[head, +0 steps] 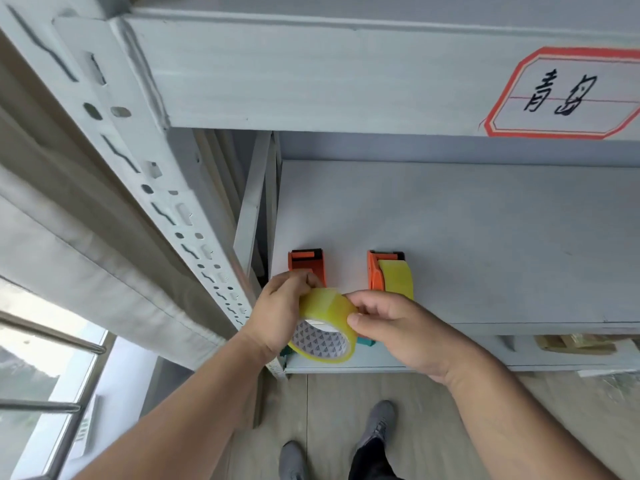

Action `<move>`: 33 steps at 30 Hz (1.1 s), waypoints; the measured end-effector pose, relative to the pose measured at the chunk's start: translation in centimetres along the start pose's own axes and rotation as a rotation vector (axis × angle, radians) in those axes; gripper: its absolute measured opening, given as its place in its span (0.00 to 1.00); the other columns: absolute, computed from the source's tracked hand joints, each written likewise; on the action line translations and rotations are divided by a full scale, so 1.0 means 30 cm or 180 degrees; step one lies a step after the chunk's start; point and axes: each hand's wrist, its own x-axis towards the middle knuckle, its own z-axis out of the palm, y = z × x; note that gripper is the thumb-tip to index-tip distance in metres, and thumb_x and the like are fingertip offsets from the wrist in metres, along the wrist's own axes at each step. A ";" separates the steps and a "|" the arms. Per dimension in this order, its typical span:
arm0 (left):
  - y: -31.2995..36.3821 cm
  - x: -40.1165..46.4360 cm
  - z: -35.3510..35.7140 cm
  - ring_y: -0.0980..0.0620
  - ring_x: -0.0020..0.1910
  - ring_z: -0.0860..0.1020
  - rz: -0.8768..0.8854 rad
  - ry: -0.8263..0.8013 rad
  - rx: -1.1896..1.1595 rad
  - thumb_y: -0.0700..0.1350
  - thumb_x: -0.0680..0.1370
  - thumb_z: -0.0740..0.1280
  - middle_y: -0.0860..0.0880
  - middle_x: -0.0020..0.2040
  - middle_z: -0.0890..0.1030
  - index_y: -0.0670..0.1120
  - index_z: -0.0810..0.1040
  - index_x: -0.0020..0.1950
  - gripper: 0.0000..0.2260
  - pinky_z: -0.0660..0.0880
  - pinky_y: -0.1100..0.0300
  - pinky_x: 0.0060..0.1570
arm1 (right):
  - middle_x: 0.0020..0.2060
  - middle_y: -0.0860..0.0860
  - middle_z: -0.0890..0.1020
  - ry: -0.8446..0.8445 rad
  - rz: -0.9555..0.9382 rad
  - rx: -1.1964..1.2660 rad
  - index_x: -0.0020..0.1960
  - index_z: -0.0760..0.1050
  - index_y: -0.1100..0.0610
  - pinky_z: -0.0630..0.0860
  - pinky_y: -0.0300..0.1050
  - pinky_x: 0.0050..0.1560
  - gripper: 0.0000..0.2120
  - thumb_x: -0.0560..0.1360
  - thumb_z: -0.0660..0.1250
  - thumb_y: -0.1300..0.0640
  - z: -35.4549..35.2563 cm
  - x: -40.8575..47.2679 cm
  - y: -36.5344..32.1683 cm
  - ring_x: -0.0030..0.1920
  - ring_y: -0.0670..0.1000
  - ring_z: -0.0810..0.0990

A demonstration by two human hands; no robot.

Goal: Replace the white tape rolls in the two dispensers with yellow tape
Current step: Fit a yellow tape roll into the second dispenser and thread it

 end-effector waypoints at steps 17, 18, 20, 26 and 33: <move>-0.187 0.131 0.039 0.39 0.71 0.76 -0.0864 0.1182 0.0605 0.45 0.84 0.60 0.41 0.73 0.78 0.40 0.73 0.75 0.20 0.72 0.52 0.66 | 0.49 0.54 0.89 0.1363 0.0045 0.0705 0.53 0.82 0.54 0.79 0.57 0.63 0.07 0.80 0.70 0.64 0.072 0.159 0.117 0.55 0.59 0.86; -0.199 0.143 0.039 0.35 0.69 0.77 -0.0968 0.1115 0.0645 0.48 0.82 0.59 0.37 0.71 0.79 0.38 0.74 0.72 0.21 0.74 0.47 0.66 | 0.48 0.53 0.89 0.1381 0.0097 0.0697 0.52 0.82 0.53 0.79 0.54 0.61 0.07 0.80 0.70 0.64 0.081 0.177 0.122 0.53 0.57 0.86; -0.213 0.169 0.038 0.36 0.60 0.80 -0.1071 0.1089 0.0674 0.50 0.82 0.58 0.38 0.63 0.83 0.40 0.77 0.68 0.20 0.77 0.47 0.59 | 0.46 0.50 0.88 0.1373 0.0189 0.0654 0.50 0.81 0.51 0.78 0.48 0.54 0.07 0.81 0.70 0.63 0.096 0.210 0.125 0.50 0.51 0.84; -0.219 0.196 0.037 0.43 0.47 0.78 -0.0933 0.1132 0.0743 0.46 0.86 0.59 0.40 0.51 0.85 0.42 0.81 0.56 0.13 0.70 0.58 0.42 | 0.48 0.47 0.87 0.1390 0.0304 0.0527 0.51 0.80 0.49 0.76 0.44 0.53 0.06 0.81 0.70 0.60 0.115 0.247 0.132 0.51 0.48 0.84; -0.232 0.196 0.026 0.44 0.47 0.80 -0.0883 0.1053 0.0735 0.48 0.86 0.59 0.44 0.48 0.85 0.45 0.82 0.55 0.13 0.72 0.62 0.40 | 0.49 0.47 0.88 0.1411 0.0247 0.0396 0.52 0.82 0.50 0.78 0.44 0.57 0.06 0.81 0.70 0.60 0.093 0.243 0.121 0.53 0.48 0.86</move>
